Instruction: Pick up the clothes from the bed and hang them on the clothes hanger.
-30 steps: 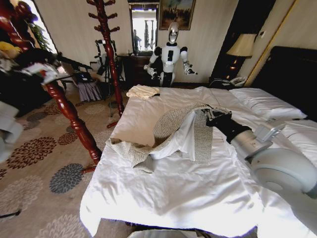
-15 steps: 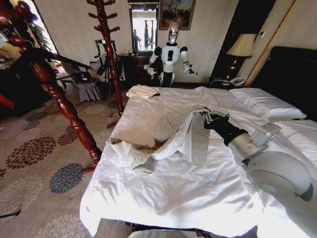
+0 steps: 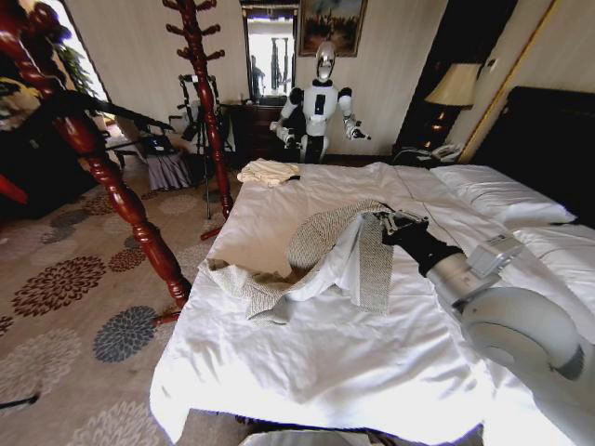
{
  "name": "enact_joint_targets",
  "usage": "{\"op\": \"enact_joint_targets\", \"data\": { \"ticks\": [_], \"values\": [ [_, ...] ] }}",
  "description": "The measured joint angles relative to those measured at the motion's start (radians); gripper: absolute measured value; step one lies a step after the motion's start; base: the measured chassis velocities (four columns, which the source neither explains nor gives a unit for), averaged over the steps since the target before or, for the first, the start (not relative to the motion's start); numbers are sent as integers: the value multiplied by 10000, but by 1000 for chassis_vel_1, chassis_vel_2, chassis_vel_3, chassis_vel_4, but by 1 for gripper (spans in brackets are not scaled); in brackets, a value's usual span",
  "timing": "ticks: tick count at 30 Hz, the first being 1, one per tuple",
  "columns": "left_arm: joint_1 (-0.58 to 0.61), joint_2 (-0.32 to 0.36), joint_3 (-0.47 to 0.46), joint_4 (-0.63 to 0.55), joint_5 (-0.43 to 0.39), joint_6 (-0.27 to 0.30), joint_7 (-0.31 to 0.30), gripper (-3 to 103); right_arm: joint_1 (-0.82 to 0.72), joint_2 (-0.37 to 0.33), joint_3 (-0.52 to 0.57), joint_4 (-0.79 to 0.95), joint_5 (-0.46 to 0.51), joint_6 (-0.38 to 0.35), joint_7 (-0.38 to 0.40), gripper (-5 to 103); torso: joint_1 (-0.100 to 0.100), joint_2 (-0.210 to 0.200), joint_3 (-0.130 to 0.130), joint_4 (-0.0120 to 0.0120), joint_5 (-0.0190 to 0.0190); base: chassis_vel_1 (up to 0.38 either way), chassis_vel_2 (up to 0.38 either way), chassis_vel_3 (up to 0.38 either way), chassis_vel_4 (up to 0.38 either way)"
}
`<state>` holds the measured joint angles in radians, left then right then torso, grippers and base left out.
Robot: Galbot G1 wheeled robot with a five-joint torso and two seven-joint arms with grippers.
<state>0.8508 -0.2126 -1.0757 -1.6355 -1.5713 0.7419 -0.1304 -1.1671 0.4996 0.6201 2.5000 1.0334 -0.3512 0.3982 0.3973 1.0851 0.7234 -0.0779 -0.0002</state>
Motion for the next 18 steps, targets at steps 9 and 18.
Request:
{"op": "enact_joint_targets", "data": {
  "ticks": [9,18],
  "values": [
    [-439,255,750,648,314,17,489,100,27,-35,-45,0,-21,92,-115,1,-1,0,0,3,1,0,0,0,0],
    [-1045,235,1994,751,555,-21,615,100,14,10,-105,0,-84,113,-150,1,-1,0,0,2,3,0,0,0,0]
  ]
}}
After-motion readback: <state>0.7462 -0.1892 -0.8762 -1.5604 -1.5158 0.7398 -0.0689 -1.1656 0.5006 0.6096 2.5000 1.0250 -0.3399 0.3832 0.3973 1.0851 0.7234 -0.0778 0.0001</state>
